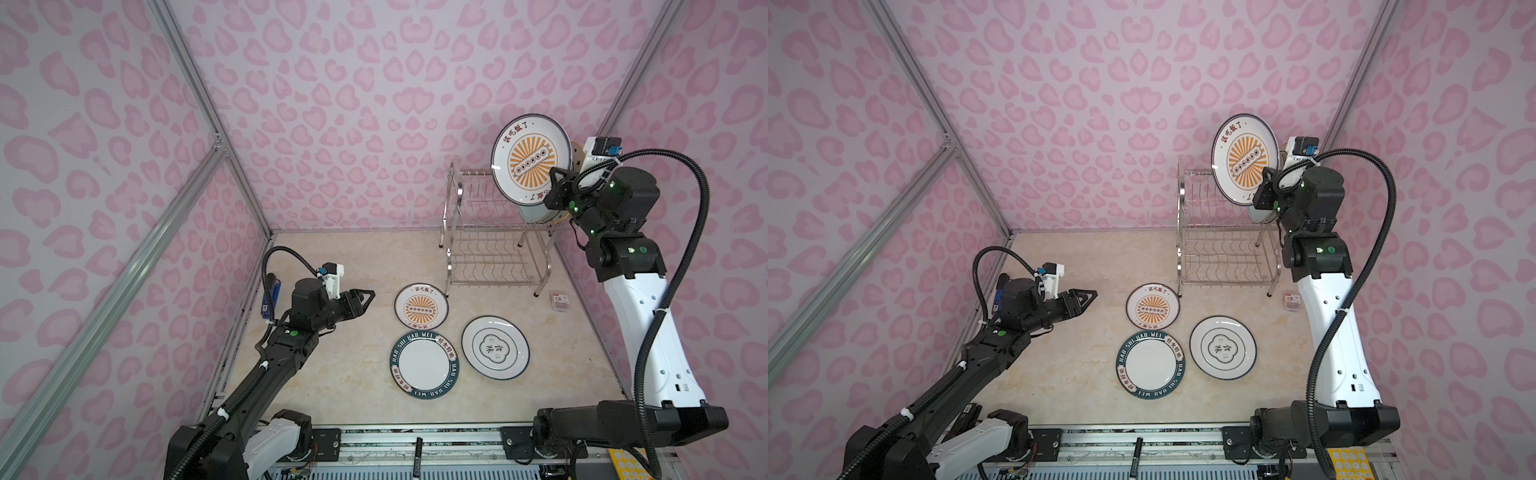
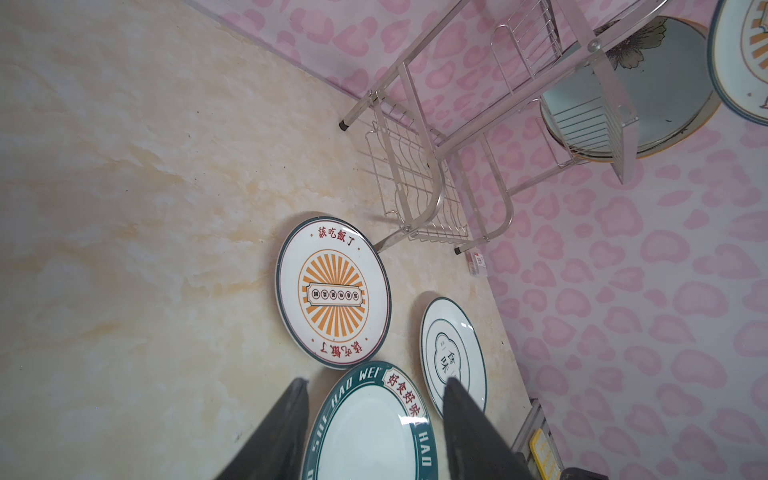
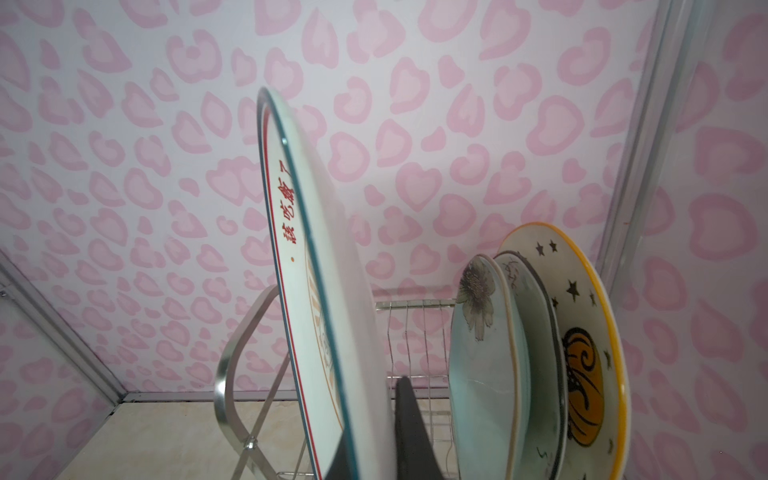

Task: Load the plates into the dish rack
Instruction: 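Lift the sunburst plate with the right gripper toward the dish rack, then lower the sunburst plate into the rack slot beside the sunflower plate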

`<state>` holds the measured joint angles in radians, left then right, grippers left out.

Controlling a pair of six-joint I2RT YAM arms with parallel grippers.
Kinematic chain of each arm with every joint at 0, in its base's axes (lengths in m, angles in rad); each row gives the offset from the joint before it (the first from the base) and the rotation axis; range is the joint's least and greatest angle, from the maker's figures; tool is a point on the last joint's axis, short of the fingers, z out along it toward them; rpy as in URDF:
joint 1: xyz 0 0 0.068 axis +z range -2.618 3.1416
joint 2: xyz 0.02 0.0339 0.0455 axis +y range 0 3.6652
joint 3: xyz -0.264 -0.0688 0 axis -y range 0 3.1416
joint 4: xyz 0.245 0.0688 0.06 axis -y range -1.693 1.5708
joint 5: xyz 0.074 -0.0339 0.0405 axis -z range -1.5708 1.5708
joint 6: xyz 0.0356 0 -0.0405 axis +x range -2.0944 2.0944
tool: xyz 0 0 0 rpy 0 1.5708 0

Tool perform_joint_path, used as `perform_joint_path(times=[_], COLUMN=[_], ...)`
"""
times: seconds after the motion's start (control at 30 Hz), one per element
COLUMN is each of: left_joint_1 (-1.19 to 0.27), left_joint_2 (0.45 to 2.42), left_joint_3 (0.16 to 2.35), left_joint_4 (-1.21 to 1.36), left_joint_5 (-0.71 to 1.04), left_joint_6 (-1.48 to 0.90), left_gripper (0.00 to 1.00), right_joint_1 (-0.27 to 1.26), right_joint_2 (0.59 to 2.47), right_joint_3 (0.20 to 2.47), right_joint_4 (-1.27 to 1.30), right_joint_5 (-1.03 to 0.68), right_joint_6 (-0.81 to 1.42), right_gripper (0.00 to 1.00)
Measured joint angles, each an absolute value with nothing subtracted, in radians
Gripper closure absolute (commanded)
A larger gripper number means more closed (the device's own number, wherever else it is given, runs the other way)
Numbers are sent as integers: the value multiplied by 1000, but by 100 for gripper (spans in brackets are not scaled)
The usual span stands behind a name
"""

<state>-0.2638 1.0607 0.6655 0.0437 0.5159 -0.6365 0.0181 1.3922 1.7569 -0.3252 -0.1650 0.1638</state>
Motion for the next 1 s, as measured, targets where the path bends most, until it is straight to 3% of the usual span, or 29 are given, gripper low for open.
perform_joint_path(times=[0.53, 1.0], left_joint_1=[-263, -260], left_joint_2=[1050, 1013], left_joint_3=[666, 668], left_joint_4=[7, -30], left_joint_5=[519, 493], left_joint_6=[-632, -610], left_gripper=[47, 48], right_joint_1=[157, 196], right_joint_2=[1544, 1642], right_joint_3=[1825, 1848], right_joint_4=[-364, -368], right_joint_5=[341, 490], right_joint_6=[15, -41], right_gripper=[100, 100])
